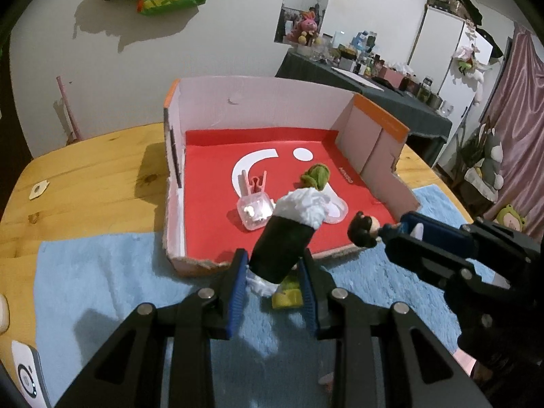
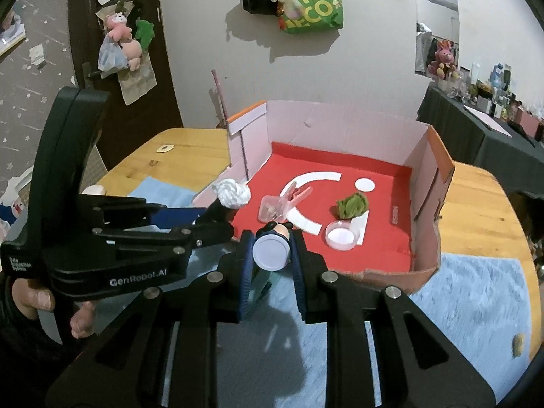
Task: Organize objects
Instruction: 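Carry the plush with the left gripper while the right gripper carries the figurine into the box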
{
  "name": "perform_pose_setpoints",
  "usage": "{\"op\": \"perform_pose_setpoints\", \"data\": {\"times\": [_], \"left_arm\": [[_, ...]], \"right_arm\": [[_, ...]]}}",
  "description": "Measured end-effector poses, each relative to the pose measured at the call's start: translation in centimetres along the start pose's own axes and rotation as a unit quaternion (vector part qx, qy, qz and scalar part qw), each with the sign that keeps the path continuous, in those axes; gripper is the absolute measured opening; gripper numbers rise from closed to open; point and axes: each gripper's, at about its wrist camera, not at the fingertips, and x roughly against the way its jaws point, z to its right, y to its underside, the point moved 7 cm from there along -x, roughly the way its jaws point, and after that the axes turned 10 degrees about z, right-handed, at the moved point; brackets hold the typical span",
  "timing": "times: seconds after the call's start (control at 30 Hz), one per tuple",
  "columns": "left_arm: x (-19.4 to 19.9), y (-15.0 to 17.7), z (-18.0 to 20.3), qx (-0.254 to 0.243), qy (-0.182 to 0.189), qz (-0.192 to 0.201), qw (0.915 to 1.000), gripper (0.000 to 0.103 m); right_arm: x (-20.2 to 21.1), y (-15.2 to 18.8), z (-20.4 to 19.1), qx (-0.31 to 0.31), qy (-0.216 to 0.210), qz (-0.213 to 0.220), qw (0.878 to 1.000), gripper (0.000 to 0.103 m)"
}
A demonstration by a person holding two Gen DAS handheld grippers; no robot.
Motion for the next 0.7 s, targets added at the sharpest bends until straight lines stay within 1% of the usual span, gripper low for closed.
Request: {"op": "perform_pose_setpoints", "data": {"times": [0.17,0.3,0.47,0.7], "left_arm": [[-1.5,-0.5,-0.1,-0.006,0.001,-0.017,0.9998,0.031],[-2.9,-0.7,-0.2,-0.016,0.002,-0.036,0.9992,0.031],[-4.1,-0.3,-0.4,-0.026,0.000,-0.055,0.9982,0.031],[-5.3,0.3,-0.5,-0.045,0.000,-0.082,0.9956,0.031]], "right_arm": [[-1.7,-0.3,1.2,-0.007,0.000,-0.013,1.000,0.020],[-3.2,-0.1,2.0,-0.012,0.000,-0.032,0.999,0.020],[-4.9,0.6,2.9,-0.016,0.003,-0.057,0.998,0.020],[-6.2,1.2,3.6,-0.021,0.004,-0.073,0.997,0.020]]}}
